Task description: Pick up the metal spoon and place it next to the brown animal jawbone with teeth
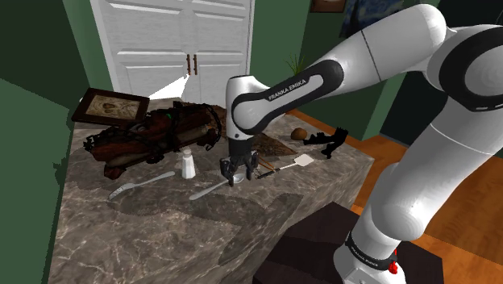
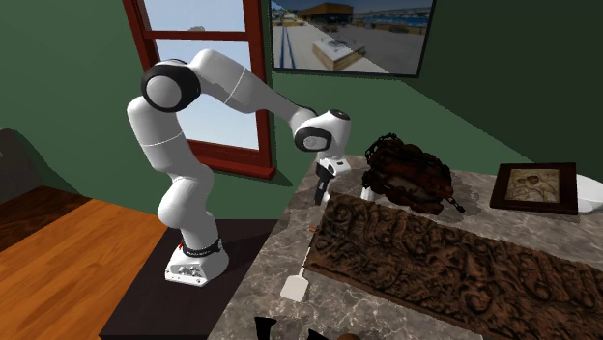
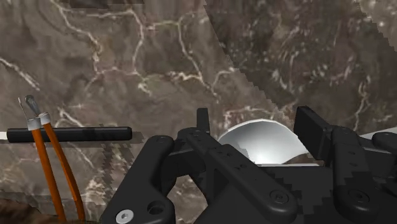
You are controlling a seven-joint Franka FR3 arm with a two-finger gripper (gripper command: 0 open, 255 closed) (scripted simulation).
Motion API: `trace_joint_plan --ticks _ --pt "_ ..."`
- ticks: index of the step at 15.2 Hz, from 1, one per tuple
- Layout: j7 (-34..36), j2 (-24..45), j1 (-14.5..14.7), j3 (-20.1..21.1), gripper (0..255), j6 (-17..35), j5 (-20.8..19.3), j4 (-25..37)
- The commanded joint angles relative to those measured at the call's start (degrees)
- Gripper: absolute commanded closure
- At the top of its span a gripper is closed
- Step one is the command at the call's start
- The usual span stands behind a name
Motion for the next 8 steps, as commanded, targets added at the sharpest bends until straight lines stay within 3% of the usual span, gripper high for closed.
trace_joint_plan --ticks 1,8 --pt "0.0 -0.9 -0.1 -0.1 255 -1.9 0.0 0.9" --pt "0.3 -3.4 -0.1 -0.5 255 -7.5 0.0 4.2"
